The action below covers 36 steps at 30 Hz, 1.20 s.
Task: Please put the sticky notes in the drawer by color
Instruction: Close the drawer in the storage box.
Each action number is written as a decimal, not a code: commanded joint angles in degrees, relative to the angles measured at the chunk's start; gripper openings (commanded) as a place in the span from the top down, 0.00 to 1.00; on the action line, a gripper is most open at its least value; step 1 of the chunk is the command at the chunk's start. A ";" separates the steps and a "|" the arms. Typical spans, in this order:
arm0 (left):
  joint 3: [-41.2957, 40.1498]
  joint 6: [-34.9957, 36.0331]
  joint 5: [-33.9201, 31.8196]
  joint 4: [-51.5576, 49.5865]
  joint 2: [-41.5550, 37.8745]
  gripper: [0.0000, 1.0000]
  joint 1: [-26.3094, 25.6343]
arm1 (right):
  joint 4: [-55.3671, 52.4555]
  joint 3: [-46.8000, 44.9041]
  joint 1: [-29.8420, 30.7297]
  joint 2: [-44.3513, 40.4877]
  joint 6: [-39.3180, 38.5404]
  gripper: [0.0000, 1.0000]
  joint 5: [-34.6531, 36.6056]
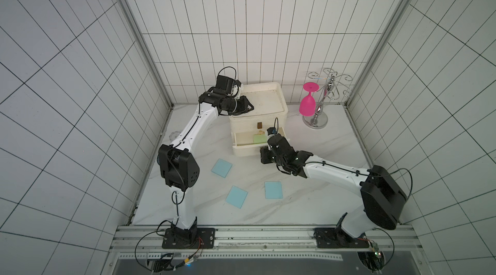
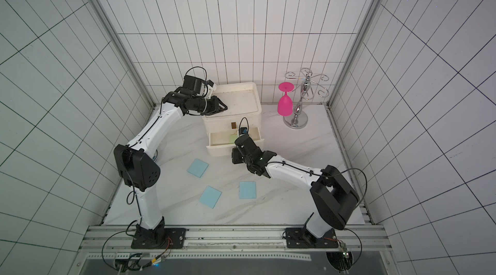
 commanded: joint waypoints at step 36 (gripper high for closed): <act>-2.62 0.03 0.30 -6.43 3.34 0.70 0.11 | 5.54 18.15 -5.11 13.30 -3.38 0.93 3.14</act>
